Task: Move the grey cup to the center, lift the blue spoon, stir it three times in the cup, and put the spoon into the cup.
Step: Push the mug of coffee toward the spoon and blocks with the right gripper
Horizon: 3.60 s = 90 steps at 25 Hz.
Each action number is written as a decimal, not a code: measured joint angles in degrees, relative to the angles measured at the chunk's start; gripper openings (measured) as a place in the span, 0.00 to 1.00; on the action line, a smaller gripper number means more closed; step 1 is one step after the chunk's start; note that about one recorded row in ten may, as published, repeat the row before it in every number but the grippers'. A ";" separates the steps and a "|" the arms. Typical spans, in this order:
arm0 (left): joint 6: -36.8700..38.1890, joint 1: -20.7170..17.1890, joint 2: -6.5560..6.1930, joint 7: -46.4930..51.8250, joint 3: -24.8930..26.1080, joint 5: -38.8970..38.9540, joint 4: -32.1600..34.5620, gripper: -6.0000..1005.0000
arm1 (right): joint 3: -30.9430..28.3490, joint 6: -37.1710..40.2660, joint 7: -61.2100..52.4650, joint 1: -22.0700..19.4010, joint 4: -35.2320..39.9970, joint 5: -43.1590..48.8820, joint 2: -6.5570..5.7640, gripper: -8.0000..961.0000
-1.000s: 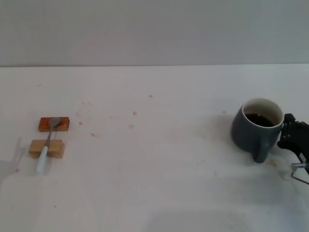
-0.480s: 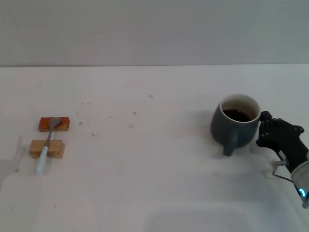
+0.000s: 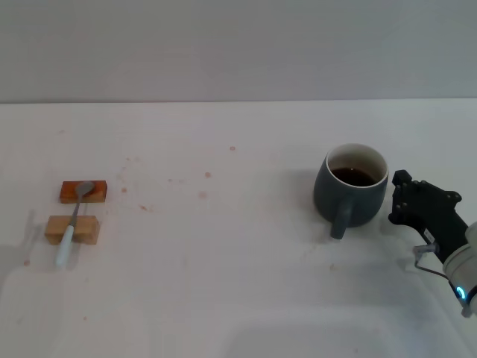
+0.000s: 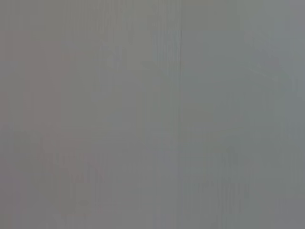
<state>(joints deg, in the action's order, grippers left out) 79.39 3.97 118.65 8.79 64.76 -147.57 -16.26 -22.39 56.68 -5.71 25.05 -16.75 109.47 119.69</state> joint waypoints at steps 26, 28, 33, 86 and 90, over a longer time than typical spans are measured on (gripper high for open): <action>0.15 -0.05 -0.01 -0.04 0.37 0.09 0.29 0.83 | -4.22 -6.64 -0.07 3.64 0.14 0.00 -0.04 0.01; 0.15 -0.04 -0.01 -0.08 0.37 0.09 0.33 0.83 | -4.09 -6.67 -0.07 3.64 -0.48 0.17 -0.03 0.01; 0.15 -0.01 0.00 -0.09 0.31 0.08 0.32 0.83 | -3.18 -6.76 -0.06 3.68 -2.03 0.38 0.00 0.01; 1.02 -0.15 -0.09 0.00 0.37 0.09 0.53 0.83 | -1.17 -10.75 -0.01 8.03 -5.73 0.47 0.10 0.01; 1.02 -0.05 -0.09 -0.02 0.37 0.09 0.53 0.83 | -1.09 -13.05 -0.01 8.57 -6.81 0.52 0.11 0.01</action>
<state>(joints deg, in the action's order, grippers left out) 80.41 3.91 118.56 8.77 65.13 -147.48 -15.73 -23.48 43.63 -5.72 33.63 -23.55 109.98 119.80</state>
